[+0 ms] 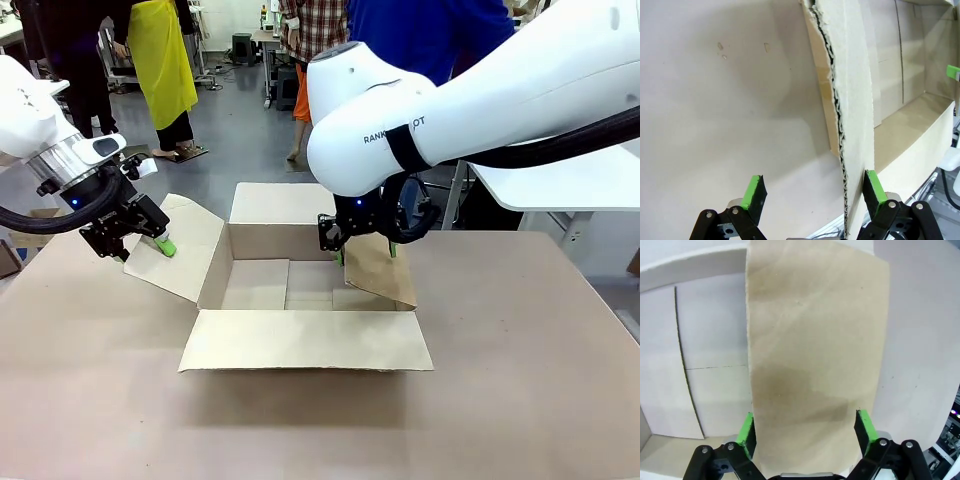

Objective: Pack the gift set into the box.
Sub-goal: Place both hands on the side flaps of the Package Box and spread them outward.

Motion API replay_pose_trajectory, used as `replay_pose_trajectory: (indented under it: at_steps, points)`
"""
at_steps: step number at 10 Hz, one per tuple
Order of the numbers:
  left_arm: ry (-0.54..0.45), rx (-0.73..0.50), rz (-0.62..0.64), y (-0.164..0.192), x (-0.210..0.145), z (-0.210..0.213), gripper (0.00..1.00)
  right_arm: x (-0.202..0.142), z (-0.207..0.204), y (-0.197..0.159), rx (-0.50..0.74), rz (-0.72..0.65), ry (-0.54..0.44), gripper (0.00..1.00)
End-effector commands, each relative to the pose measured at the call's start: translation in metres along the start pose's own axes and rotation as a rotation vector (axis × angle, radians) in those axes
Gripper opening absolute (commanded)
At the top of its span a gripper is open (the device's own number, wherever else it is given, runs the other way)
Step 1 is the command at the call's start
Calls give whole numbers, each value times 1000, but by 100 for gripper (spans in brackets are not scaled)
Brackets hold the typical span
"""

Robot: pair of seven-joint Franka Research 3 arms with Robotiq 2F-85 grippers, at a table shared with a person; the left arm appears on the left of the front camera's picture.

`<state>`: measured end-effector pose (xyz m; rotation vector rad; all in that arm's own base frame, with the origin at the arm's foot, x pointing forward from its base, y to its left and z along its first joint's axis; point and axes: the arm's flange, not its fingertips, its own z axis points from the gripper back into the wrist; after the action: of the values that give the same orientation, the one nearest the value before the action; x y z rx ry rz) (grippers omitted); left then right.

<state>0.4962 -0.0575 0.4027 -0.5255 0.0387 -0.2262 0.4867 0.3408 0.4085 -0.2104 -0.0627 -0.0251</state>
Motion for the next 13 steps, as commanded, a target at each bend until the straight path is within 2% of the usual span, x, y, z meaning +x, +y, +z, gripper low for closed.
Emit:
replay_pose_trajectory:
  at_steps: [1, 6, 8, 9, 10, 13]
  points:
    - [-1, 11, 8, -1, -2, 2, 100, 1, 13, 2, -63, -38, -37, 100]
    - [-1, 11, 8, -1, -2, 2, 100, -4, 41, -44, -160, -32, -26, 100]
    - [-1, 11, 8, -1, -2, 2, 100, -8, 52, -67, -107, -21, -46, 100]
    - [-1, 11, 8, -1, -2, 2, 100, -7, 54, -84, -82, -22, -35, 100]
    - [-1, 11, 8, -1, -2, 2, 100, -5, 53, -100, -45, -48, 22, 100]
    - [-1, 11, 8, -1, -2, 2, 100, -8, 38, -147, 60, -40, 30, 100]
